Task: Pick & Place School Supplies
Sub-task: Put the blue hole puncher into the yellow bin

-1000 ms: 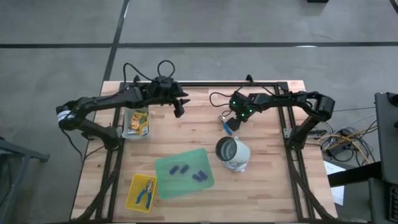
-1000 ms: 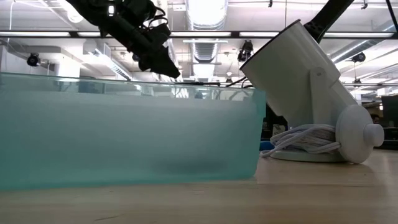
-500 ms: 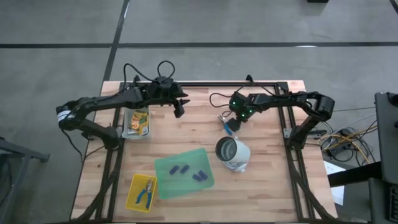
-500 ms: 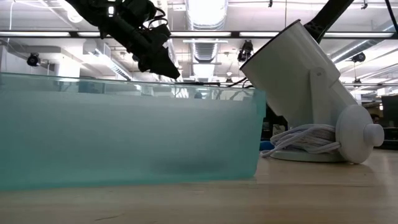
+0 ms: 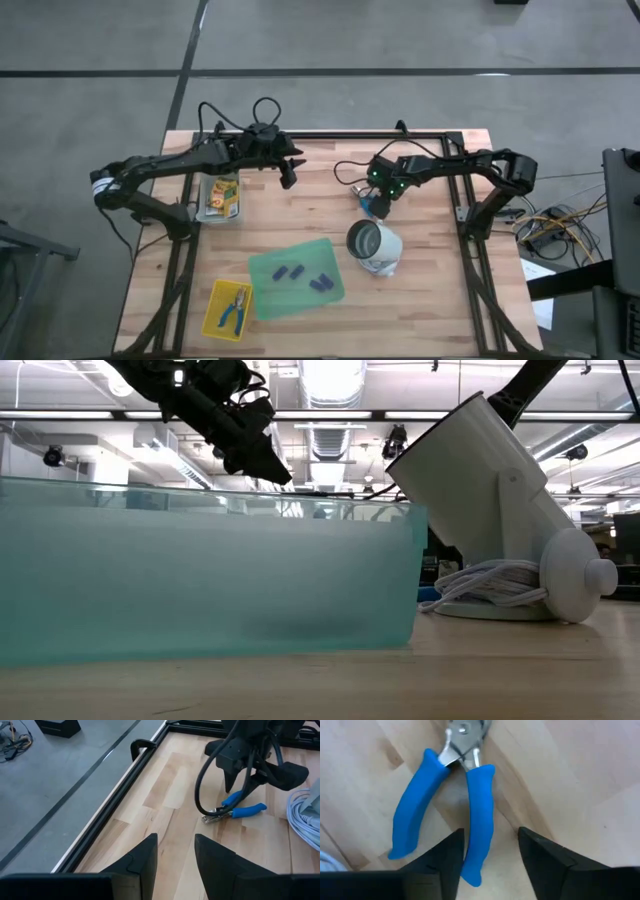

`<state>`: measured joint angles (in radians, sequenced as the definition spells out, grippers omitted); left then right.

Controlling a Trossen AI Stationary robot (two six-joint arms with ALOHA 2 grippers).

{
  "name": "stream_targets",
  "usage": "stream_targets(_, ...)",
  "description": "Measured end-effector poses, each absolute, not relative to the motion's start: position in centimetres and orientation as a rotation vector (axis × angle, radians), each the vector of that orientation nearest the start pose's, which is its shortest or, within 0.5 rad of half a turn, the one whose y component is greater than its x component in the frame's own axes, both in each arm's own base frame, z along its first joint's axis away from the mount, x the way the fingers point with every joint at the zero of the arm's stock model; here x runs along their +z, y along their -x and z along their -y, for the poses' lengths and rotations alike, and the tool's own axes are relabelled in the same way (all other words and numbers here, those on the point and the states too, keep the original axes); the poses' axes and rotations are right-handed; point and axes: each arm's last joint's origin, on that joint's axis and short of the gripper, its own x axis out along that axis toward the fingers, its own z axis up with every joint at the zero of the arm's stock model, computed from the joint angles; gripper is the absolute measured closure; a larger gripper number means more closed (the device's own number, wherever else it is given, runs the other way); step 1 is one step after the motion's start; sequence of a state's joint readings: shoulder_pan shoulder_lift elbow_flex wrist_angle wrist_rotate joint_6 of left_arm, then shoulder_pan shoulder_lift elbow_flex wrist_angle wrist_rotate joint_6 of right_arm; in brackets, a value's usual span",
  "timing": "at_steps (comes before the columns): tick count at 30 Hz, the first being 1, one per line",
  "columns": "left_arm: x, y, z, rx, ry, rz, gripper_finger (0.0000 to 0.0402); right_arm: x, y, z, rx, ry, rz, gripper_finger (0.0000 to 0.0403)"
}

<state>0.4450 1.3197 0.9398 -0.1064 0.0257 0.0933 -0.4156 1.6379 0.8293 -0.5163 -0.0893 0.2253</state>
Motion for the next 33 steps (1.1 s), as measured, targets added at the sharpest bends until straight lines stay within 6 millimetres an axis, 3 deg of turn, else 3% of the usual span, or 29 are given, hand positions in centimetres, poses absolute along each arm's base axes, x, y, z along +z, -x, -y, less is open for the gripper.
stream_targets(11,27.9,-26.2,-12.4,0.388,0.023,-0.494,0.0266,13.7,-25.0,10.8,-0.438,-0.519,-1.268,0.0369)
stream_targets(24,27.9,-26.2,-12.4,0.388,0.023,-0.494,0.0266,14.0,-25.5,11.0,-0.453,-0.538,-1.239,0.0371)
stream_targets(33,28.1,-26.2,-12.4,0.394,0.038,-0.481,0.0266,15.4,-26.4,11.9,-0.618,-0.505,-1.169,0.0371)
